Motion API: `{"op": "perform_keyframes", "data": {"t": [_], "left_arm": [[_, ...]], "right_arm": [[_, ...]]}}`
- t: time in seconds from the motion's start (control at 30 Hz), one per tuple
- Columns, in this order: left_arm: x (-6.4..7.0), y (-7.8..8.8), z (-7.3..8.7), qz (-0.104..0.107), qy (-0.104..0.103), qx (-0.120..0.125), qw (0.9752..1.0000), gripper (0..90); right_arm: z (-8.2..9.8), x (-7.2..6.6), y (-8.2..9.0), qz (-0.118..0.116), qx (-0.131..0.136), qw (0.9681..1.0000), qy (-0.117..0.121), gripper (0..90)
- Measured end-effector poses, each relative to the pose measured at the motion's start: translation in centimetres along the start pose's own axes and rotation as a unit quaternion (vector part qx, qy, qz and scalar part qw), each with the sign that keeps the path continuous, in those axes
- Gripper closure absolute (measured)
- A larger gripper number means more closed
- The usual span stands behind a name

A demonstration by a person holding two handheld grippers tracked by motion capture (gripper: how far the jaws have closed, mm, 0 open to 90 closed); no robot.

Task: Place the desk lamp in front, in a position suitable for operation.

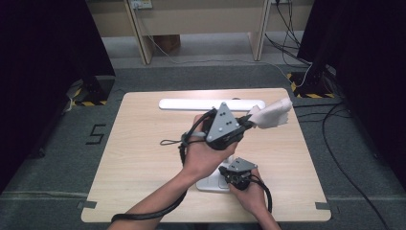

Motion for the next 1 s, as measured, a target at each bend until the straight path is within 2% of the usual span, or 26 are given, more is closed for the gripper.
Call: {"op": "perform_keyframes", "data": {"t": [0.17,0.23,0.4,0.53,0.63,0.77,0.87,0.9,1.0], "left_arm": [[-1.1,3.9,1.8,-0.013,0.002,-0.015,0.9998,85.3],[-1.7,5.1,2.7,-0.021,0.015,-0.020,0.9995,85.3],[-2.7,7.4,4.5,-0.037,0.028,-0.025,0.9986,85.3],[-4.2,9.0,6.3,-0.059,0.043,-0.034,0.9967,85.3],[-5.6,10.3,7.6,-0.084,0.056,-0.043,0.9940,85.3],[-8.1,12.1,9.3,-0.122,0.080,-0.048,0.9881,85.3],[-9.6,13.2,9.9,-0.145,0.095,-0.042,0.9840,85.3],[-10.0,13.4,10.1,-0.153,0.105,-0.043,0.9817,85.3],[-10.8,13.6,10.2,-0.166,0.116,-0.038,0.9785,85.3]], "right_arm": [[0.0,-0.1,0.0,0.000,-0.001,1.0000,0.001,87.9],[0.0,-0.1,0.0,0.000,-0.001,1.0000,0.002,87.8],[0.0,-0.1,0.0,0.001,-0.001,1.0000,0.002,87.8],[0.0,-0.1,0.0,0.000,0.000,1.0000,0.002,87.8],[0.0,-0.1,0.0,0.000,-0.001,1.0000,0.002,87.8],[0.0,-0.1,0.0,-0.001,-0.002,1.0000,0.003,87.8],[0.0,-0.1,0.0,-0.001,-0.003,1.0000,0.003,87.8],[0.0,-0.1,0.0,-0.001,-0.003,1.0000,0.004,87.8],[0.0,-0.1,0.0,0.001,-0.003,1.0000,0.004,87.8]]}}
Point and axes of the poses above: each handheld gripper's, and its own axes: y roughly backward along the jaws, z roughly out of its underside, x roughly to its right, the point moved 5 cm from there along -y, roughly forward along the jaws, and after that the axes turned 6 degrees about y, right-handed, at the moved point
